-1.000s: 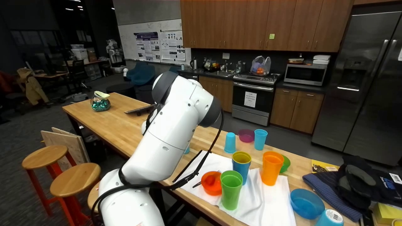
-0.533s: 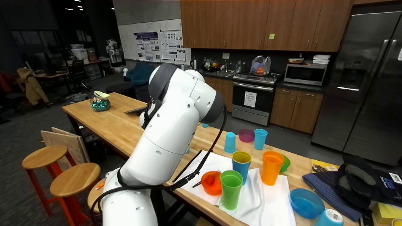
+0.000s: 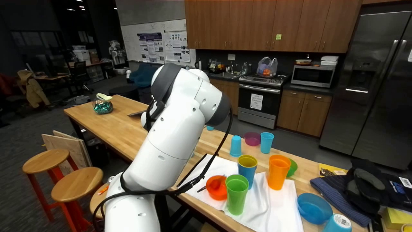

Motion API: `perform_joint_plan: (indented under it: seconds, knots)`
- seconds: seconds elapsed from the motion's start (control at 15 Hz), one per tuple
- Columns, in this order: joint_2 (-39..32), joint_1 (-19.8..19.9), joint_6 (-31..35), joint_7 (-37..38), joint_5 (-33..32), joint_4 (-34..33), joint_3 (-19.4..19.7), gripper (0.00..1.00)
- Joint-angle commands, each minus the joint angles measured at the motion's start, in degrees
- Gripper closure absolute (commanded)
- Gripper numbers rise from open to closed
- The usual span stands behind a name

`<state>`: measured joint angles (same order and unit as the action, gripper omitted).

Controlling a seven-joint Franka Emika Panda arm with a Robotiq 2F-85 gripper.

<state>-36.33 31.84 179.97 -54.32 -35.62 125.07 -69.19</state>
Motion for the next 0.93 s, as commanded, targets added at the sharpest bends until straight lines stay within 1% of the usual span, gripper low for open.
perform_joint_plan:
  seconds: [0.0,0.2,0.27,0.47,0.67,0.73,0.87]
  knots:
    - [0.0,0.01,-0.01,-0.05,0.0,0.0,0.0,0.0]
    - [0.55,-0.38,-0.5,0.17,0.15,-0.22,0.06,0.0]
    - [0.6,-0.15,-1.08,0.4,0.44,-0.37,-0.57,0.0]
    - [1.74,2.65,-3.84,1.38,1.54,0.03,-4.5,0.0]
    - [4.62,6.97,-7.93,3.74,3.26,-0.03,-10.12,0.0]
    - [5.89,8.4,-10.35,2.37,6.37,-0.37,-12.29,0.0]
    - [8.82,10.59,-14.68,2.44,9.65,-1.21,-15.38,0.0]
